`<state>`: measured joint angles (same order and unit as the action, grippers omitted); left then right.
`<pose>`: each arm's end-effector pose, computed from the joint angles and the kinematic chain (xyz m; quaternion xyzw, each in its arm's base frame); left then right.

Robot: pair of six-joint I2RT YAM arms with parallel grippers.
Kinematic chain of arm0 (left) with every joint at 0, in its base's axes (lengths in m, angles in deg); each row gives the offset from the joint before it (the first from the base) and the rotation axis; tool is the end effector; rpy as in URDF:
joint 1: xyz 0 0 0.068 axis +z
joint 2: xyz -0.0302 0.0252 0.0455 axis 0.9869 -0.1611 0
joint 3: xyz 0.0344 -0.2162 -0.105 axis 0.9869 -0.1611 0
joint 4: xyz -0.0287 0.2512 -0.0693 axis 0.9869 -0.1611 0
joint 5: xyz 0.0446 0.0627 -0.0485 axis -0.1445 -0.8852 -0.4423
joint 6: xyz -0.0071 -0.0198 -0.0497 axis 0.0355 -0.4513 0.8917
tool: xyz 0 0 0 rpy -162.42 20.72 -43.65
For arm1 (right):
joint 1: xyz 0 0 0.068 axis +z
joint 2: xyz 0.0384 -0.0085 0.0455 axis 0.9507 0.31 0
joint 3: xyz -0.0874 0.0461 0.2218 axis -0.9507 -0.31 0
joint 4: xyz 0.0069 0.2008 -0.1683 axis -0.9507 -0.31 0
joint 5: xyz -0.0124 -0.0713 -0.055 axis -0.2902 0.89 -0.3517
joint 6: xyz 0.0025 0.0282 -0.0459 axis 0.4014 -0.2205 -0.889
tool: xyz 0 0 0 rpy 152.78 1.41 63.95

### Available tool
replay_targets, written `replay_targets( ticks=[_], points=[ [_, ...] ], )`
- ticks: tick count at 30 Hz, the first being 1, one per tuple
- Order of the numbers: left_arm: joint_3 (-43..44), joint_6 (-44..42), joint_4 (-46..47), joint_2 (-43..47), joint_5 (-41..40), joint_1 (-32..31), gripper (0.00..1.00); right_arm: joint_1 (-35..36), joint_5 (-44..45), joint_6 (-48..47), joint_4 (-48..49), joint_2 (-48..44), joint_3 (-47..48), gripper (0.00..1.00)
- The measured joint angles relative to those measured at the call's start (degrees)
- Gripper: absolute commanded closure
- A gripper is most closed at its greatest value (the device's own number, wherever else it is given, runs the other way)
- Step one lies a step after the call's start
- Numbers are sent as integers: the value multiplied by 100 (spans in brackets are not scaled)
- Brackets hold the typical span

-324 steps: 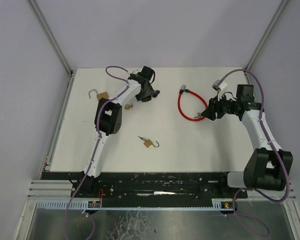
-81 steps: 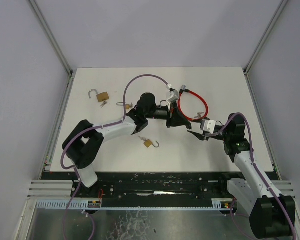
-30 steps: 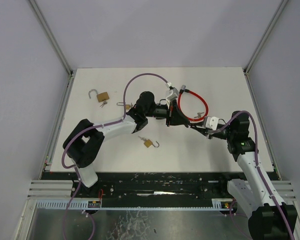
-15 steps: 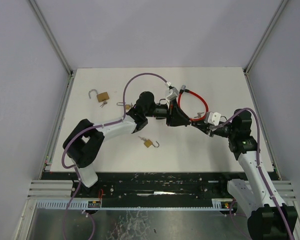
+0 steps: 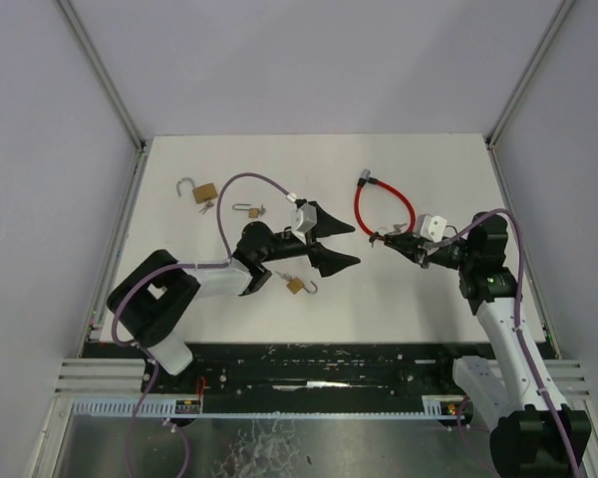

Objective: Lock with the key
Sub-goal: Pick up the key from the center of the board.

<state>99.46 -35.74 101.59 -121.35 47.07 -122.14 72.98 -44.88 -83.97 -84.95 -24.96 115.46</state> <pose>0.2361 -0.2394 0.2183 0.3995 0.4863 -0.5399 0.5589 0.2016 0.0354 0.2724 -0.5229 0.5300 0.2310 0.6263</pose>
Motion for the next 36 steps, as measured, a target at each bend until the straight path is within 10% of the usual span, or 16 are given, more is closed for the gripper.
replay_targets(
  ticks=[10,36],
  points=[
    [-562,-1499,1604,-76,-702,-474,32,-264,-341,1021,260,26,173,100],
    [341,-2002,236,-527,-1064,-684,59,-345,-706,2092,918,42,173,100]
  ],
)
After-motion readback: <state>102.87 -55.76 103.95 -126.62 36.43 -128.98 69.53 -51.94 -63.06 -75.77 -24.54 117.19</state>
